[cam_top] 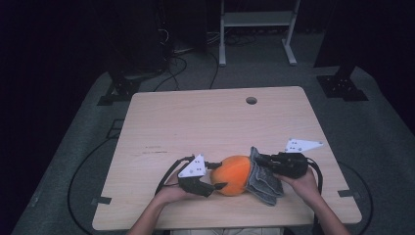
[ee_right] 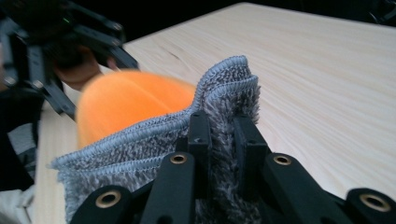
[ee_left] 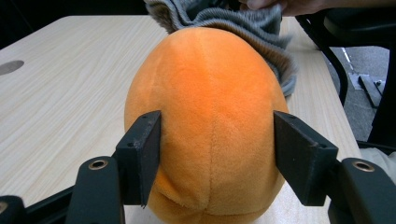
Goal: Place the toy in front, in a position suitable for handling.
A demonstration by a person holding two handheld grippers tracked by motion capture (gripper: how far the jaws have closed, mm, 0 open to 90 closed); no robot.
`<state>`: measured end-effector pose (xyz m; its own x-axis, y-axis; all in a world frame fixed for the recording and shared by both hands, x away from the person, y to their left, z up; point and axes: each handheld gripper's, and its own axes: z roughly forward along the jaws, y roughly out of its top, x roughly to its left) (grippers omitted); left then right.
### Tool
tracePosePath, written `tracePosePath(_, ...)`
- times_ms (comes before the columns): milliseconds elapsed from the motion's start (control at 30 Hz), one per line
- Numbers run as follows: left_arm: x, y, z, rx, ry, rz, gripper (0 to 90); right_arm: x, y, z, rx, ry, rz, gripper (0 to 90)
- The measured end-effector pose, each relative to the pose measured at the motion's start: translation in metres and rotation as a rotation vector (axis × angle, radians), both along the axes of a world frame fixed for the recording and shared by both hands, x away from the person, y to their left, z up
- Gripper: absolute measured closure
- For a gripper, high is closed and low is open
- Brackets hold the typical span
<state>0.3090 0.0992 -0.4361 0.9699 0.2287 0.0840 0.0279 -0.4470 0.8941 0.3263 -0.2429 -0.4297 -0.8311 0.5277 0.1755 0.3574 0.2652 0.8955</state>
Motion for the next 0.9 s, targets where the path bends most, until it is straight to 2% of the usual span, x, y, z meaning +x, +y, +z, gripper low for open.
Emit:
tracePosePath(33, 0.0, 0.0, 0.0, 0.0, 0.001, 0.0, 35.4, 0.0, -0.003, -0.002, -0.024, 0.001, -0.015, 78.9)
tracePosePath(67, 0.001, 0.001, 0.0, 0.0, 0.005, 0.002, 35.3, -0.001, -0.005, -0.003, -0.027, 0.006, -0.021, 78.8)
tracePosePath(133, 0.001, 0.001, 0.0, -0.002, 0.006, 0.002, 35.1, -0.003, -0.011, -0.002, -0.013, 0.009, -0.031, 78.9)
tracePosePath(233, 0.002, -0.001, -0.001, -0.011, 0.012, 0.007, 34.6, -0.007, -0.01, 0.005, 0.016, -0.015, -0.018, 78.8)
tracePosePath(300, 0.001, -0.003, 0.0, -0.012, 0.013, 0.008, 34.6, -0.011, -0.004, 0.013, 0.038, -0.036, 0.006, 78.8)
tracePosePath(467, 0.001, -0.003, -0.001, -0.014, 0.014, 0.014, 34.6, -0.021, 0.028, 0.031, 0.051, -0.095, 0.101, 78.9)
tracePosePath(533, 0.002, -0.003, -0.001, -0.016, 0.016, 0.015, 34.7, -0.025, 0.043, 0.038, 0.041, -0.123, 0.138, 78.8)
tracePosePath(600, 0.002, -0.002, -0.001, -0.013, 0.017, 0.016, 34.7, -0.025, 0.05, 0.039, 0.008, -0.141, 0.146, 78.8)
tracePosePath(700, 0.001, -0.002, 0.0, -0.012, 0.013, 0.016, 34.7, -0.018, 0.05, 0.034, -0.012, -0.118, 0.134, 78.8)
tracePosePath(767, 0.002, -0.001, 0.0, -0.012, 0.015, 0.016, 34.6, -0.014, 0.042, 0.028, 0.014, -0.084, 0.114, 78.8)
tracePosePath(900, 0.003, -0.001, 0.0, -0.026, 0.026, 0.019, 34.6, -0.012, 0.024, 0.019, -0.007, -0.068, 0.058, 78.8)
